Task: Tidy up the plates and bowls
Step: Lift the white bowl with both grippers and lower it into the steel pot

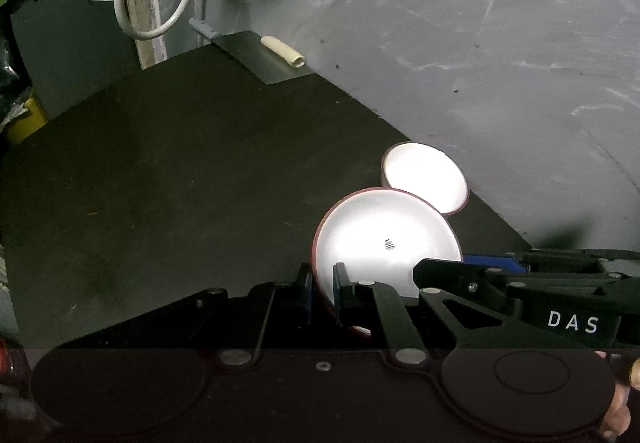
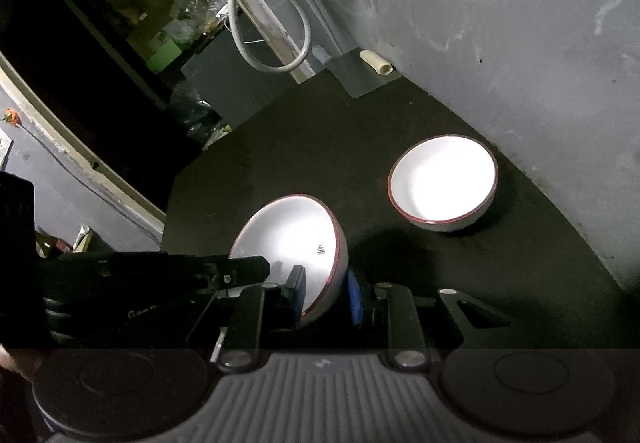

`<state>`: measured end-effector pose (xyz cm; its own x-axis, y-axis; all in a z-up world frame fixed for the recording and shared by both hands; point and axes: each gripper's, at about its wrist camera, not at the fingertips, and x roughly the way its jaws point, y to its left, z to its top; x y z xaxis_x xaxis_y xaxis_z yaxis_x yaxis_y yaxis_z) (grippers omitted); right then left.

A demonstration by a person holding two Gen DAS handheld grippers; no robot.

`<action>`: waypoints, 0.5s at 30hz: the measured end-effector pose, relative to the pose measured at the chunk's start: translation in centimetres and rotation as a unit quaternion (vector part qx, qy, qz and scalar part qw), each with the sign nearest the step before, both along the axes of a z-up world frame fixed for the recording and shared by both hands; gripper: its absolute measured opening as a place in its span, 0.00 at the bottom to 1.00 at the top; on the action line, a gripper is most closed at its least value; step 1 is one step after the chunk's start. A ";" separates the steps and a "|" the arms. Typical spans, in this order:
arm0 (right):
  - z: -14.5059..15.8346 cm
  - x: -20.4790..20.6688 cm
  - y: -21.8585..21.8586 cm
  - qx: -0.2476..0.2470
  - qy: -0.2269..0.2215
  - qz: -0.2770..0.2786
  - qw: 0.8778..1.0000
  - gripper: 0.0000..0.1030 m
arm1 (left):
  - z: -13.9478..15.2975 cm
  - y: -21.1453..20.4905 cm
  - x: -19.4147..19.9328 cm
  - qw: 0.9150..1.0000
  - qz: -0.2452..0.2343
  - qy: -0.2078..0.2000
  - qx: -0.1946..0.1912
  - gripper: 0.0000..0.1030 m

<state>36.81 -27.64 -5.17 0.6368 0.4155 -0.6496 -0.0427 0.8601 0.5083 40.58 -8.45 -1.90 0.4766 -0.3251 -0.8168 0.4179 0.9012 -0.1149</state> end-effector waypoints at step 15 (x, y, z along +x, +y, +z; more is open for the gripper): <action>0.9 -6.0 -1.8 0.009 0.016 0.007 1.000 0.26 | 0.6 -0.8 -6.3 0.999 -0.019 0.024 -0.011 0.10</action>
<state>30.81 -29.40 -4.30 0.6091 0.4365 -0.6622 -0.0385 0.8502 0.5250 34.24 -9.23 -1.34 0.4249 -0.3608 -0.8302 0.4451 0.8819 -0.1554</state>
